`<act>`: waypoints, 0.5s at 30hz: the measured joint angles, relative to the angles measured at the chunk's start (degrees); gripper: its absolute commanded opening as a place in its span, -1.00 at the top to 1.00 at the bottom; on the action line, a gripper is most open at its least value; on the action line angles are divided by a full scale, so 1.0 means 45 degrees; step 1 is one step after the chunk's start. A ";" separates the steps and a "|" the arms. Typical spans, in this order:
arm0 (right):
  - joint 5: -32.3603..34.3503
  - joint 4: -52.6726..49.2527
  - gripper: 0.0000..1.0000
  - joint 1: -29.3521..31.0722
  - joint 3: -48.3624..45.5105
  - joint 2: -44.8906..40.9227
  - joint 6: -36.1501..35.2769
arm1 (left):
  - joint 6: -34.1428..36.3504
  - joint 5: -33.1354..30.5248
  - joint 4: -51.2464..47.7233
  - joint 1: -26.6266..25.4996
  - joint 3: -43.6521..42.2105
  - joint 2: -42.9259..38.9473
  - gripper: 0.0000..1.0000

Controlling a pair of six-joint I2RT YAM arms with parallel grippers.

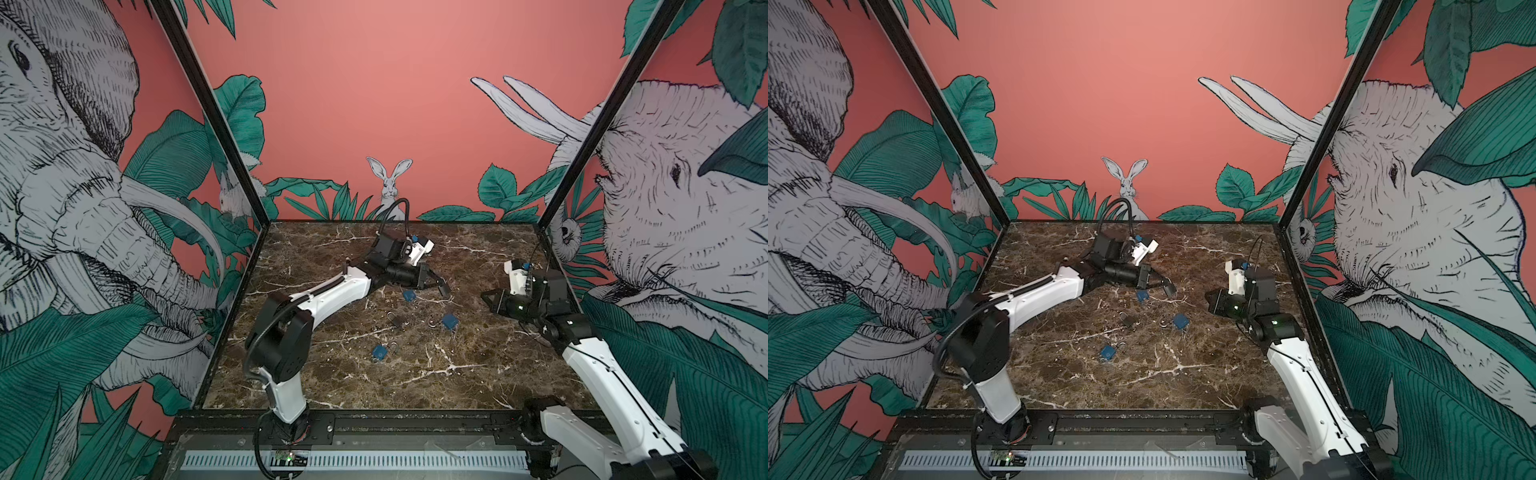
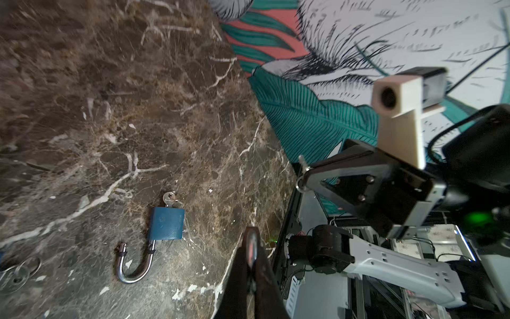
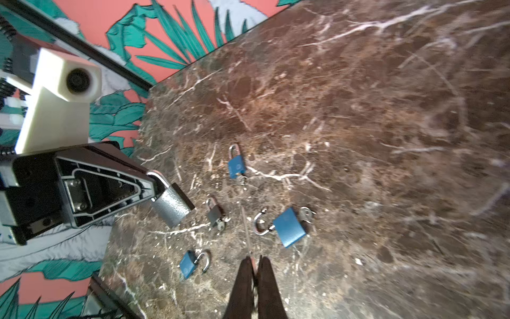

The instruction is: Lock with the key

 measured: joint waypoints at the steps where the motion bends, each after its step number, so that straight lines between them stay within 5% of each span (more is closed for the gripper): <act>1: 0.0039 -0.0053 1.00 -0.0194 -0.0092 -0.0034 -0.0024 | 0.0029 0.0053 -0.0189 -0.0063 0.0500 0.0563 1.00; 15: 0.0087 0.0219 1.00 -0.1749 -0.0651 0.1554 -0.0690 | 0.0092 0.0427 -0.2302 -0.0758 0.8286 0.7839 1.00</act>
